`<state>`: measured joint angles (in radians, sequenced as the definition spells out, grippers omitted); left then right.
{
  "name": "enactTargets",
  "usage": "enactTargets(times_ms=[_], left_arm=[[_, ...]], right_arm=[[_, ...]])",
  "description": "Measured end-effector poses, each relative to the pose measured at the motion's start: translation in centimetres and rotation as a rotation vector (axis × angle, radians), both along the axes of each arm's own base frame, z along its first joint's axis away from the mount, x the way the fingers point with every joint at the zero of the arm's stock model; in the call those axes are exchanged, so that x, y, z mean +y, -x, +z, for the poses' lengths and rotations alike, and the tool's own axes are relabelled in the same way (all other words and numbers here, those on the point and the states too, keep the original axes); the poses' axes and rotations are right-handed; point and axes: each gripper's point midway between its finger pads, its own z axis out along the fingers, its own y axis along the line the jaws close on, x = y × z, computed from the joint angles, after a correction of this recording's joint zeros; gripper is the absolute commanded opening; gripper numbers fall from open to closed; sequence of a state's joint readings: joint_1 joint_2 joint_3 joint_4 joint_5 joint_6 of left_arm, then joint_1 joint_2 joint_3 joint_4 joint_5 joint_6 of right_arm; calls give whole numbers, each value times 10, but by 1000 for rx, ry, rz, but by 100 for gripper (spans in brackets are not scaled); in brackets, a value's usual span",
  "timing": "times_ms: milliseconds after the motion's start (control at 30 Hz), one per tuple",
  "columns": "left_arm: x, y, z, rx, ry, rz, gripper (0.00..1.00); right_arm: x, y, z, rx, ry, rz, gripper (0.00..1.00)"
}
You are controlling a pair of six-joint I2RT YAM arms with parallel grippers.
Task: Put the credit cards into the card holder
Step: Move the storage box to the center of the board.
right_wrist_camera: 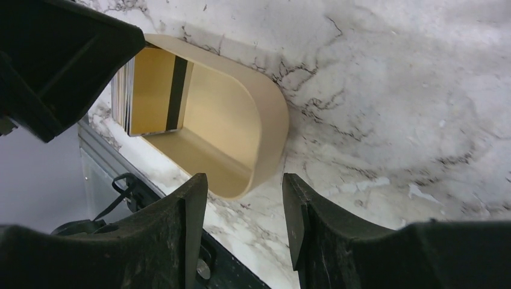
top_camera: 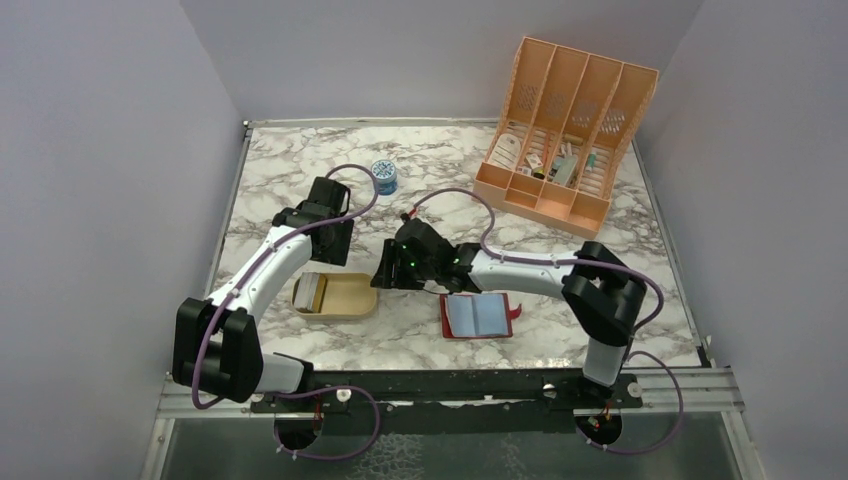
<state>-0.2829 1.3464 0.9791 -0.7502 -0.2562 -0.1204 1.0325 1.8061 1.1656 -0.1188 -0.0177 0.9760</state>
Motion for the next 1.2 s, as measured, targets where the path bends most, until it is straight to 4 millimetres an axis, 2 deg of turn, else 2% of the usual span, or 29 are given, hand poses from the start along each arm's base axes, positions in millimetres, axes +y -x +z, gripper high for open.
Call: enactTargets(times_ms=[167, 400, 700, 1200], left_arm=[[3, -1, 0, -3, 24, 41, 65], [0, 0, 1, -8, 69, 76, 64], [-9, 1, 2, -9, 125, 87, 63], [-11, -2, 12, -54, 148, 87, 59]], right_arm=[[19, -2, -13, 12, 26, 17, 47], [32, -10, -26, 14, 77, 15, 38], [28, -21, -40, -1, 164, -21, 29], [24, -28, -43, -34, 197, -68, 16]])
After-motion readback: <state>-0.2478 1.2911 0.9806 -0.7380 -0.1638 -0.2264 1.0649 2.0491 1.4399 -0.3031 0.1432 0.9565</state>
